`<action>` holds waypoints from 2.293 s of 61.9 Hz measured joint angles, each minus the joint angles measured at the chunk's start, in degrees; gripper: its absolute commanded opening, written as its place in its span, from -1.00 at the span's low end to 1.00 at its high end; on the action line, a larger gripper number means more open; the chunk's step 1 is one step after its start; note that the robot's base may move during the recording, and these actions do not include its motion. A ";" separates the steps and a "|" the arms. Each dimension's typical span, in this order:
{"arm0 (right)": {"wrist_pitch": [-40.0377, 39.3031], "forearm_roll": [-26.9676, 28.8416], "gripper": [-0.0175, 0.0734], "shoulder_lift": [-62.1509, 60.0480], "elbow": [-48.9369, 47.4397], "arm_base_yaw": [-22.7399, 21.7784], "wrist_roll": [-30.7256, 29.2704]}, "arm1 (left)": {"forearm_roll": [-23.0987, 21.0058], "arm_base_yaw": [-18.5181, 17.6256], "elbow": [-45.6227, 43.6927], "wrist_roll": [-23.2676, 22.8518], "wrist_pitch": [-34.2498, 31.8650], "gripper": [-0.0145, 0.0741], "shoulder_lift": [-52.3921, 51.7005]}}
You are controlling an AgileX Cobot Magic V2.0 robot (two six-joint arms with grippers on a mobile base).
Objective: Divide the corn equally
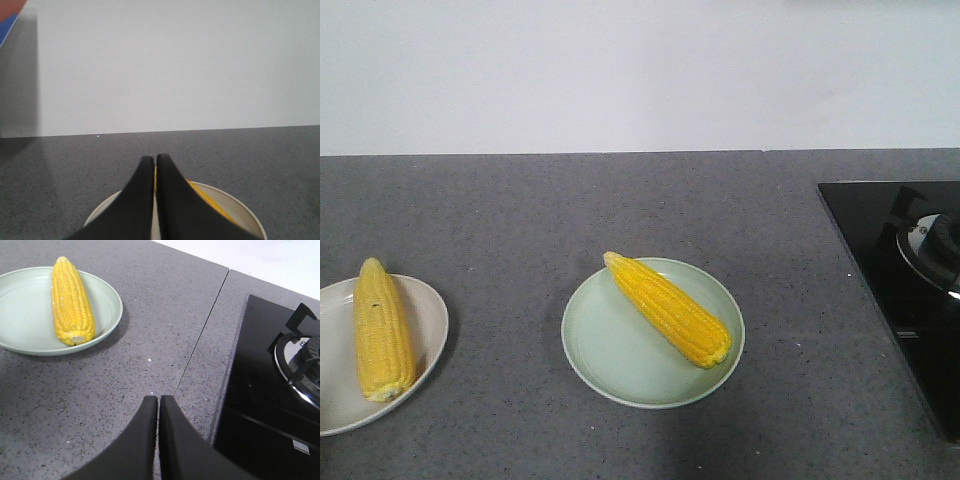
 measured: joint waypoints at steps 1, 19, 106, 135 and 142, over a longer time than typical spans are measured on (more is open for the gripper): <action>-0.08 0.00 -0.63 0.00 0.00 0.00 0.00 | 0.00 0.00 0.00 0.00 0.00 -0.69 0.00; -2.59 0.00 -0.63 -0.35 0.05 -8.44 1.28 | 0.00 0.00 0.00 0.00 0.00 -0.69 0.00; -34.65 -0.24 -0.63 -16.81 26.63 -15.27 14.61 | 0.00 0.00 0.00 0.00 0.00 -0.69 0.00; -36.38 -0.24 -0.63 -16.81 26.63 -15.27 14.21 | 0.00 0.00 0.00 0.00 0.00 -0.69 0.00; -36.38 -0.24 -0.63 -16.81 26.63 -15.27 14.17 | 0.00 0.00 0.00 0.00 0.00 -0.69 0.00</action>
